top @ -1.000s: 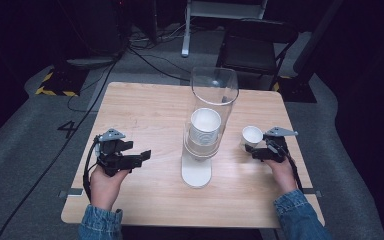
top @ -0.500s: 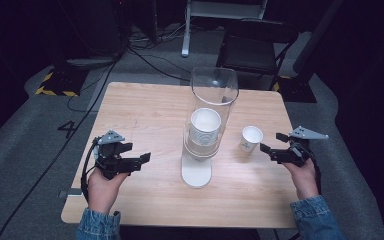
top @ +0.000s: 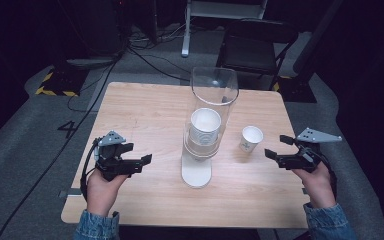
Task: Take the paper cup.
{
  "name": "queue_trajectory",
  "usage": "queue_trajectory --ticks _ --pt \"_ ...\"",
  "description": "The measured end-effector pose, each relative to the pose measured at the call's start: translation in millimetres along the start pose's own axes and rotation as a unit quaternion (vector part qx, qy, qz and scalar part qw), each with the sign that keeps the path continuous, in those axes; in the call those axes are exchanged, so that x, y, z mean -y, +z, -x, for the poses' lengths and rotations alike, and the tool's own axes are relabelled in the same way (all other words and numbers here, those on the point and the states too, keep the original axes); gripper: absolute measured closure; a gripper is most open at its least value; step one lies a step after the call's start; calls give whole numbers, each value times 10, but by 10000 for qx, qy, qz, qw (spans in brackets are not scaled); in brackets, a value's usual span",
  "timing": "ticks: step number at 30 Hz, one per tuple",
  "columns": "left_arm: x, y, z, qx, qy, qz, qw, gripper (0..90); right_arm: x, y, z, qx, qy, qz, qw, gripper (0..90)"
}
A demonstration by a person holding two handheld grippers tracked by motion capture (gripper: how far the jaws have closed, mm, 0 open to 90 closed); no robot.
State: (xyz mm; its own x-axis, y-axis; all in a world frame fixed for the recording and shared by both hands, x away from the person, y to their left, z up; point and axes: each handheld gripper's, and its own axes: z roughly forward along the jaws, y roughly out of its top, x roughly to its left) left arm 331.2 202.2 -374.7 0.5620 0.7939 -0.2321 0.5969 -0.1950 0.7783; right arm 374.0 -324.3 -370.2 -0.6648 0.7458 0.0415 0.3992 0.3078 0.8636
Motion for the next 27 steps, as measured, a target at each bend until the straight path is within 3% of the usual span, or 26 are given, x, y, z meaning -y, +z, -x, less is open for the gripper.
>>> queue_trajectory --ticks 3,9,17,27 --pt "-26 1 52 -70 129 -41 9999 194 -82 -57 -148 -148 -143 91 9997 147" --pt "-28 26 85 -80 236 -120 9996 193 -141 -77 -290 -504 -206 171 9984 147" --pt "-21 29 70 -111 202 -119 9997 193 -112 5 -293 -524 -249 -14 9983 147" --pt "-13 24 69 -154 210 -137 9996 193 -114 22 -294 -508 -277 -2 9983 148"
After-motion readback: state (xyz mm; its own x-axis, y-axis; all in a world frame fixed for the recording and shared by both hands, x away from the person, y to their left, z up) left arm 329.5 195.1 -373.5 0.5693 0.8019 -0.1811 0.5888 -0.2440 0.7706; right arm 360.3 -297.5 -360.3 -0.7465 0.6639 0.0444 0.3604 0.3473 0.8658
